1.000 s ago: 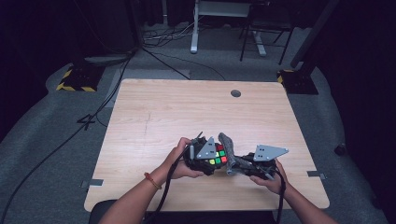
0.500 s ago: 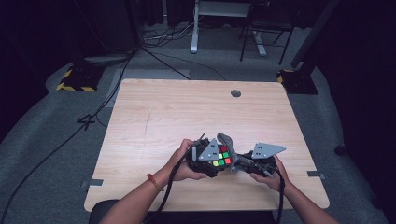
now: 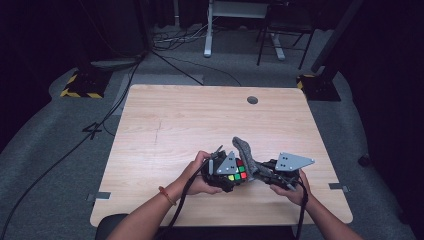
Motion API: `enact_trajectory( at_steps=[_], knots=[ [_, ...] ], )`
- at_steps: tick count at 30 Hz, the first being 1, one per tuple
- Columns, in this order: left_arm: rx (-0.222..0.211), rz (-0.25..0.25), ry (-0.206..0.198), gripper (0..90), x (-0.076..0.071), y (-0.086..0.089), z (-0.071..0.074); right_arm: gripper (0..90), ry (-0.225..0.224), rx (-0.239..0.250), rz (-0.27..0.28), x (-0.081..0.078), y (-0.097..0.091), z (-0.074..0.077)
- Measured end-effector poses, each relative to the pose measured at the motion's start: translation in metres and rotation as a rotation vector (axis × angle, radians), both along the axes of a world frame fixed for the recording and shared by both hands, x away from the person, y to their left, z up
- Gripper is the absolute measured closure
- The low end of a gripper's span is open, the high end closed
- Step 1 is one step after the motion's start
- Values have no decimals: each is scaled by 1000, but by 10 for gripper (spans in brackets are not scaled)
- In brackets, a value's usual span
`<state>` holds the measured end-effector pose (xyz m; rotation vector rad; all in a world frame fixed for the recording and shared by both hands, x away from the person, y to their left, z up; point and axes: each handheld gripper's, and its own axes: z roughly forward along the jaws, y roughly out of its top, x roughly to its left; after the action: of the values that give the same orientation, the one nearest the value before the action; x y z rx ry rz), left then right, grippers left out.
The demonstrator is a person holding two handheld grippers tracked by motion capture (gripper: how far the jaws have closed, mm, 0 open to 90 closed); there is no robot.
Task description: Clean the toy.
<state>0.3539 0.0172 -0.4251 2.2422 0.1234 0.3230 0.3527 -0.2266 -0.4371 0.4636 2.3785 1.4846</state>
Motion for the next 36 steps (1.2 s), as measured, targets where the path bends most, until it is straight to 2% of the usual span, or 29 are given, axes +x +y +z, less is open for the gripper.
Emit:
enact_trajectory(
  at_steps=[3, 4, 5, 6, 9, 12, 14, 18, 19, 22, 24, 28, 31, 32, 34, 36],
  knots=[
    [-20, 3, -4, 333, -1, 3, 6, 777, 49, -67, -9, 5, 2, -9],
    [-20, 3, -4, 333, -1, 3, 6, 777, 49, -67, -9, 5, 2, -9],
    [-48, 19, 6, 333, 2, 8, 8, 777, 75, -95, 12, 5, 4, -14],
    [-55, 30, 8, 333, 3, 9, 9, 777, 77, -100, 19, 4, 4, -15],
    [-59, 44, 5, 333, 8, 15, 10, 776, 62, -86, 41, -1, 5, -11],
    [-28, 61, -3, 334, 10, 15, 6, 776, 43, -46, 59, -6, 4, -4],
    [-12, 42, 20, 334, 9, 12, 2, 776, 23, -23, 58, -8, 3, 2],
    [15, 3, 12, 333, 1, 2, -1, 775, -4, 9, 27, -8, 2, 9],
    [19, 0, -2, 333, -1, 0, -1, 775, -3, 11, 22, -7, 2, 9],
    [-2, -8, 2, 333, -1, 1, 1, 773, 21, -14, -5, -2, 1, 6],
    [9, -4, 3, 332, 0, 1, 0, 774, 23, -4, -3, -2, 1, 2],
    [42, 16, 5, 327, 1, -4, -5, 775, -8, 27, 15, -7, 4, 8],
    [101, 8, -6, 327, -2, -15, -12, 774, -22, 34, 64, -13, 13, 11],
    [103, -11, 2, 329, -3, -17, -14, 773, -31, 21, 74, -16, 17, 12],
    [104, -8, -6, 331, -2, -16, -13, 773, -56, -17, 72, -19, 24, 11],
    [79, -1, 8, 333, 0, -10, -11, 772, -52, -12, 51, -16, 22, 11]
  ],
)
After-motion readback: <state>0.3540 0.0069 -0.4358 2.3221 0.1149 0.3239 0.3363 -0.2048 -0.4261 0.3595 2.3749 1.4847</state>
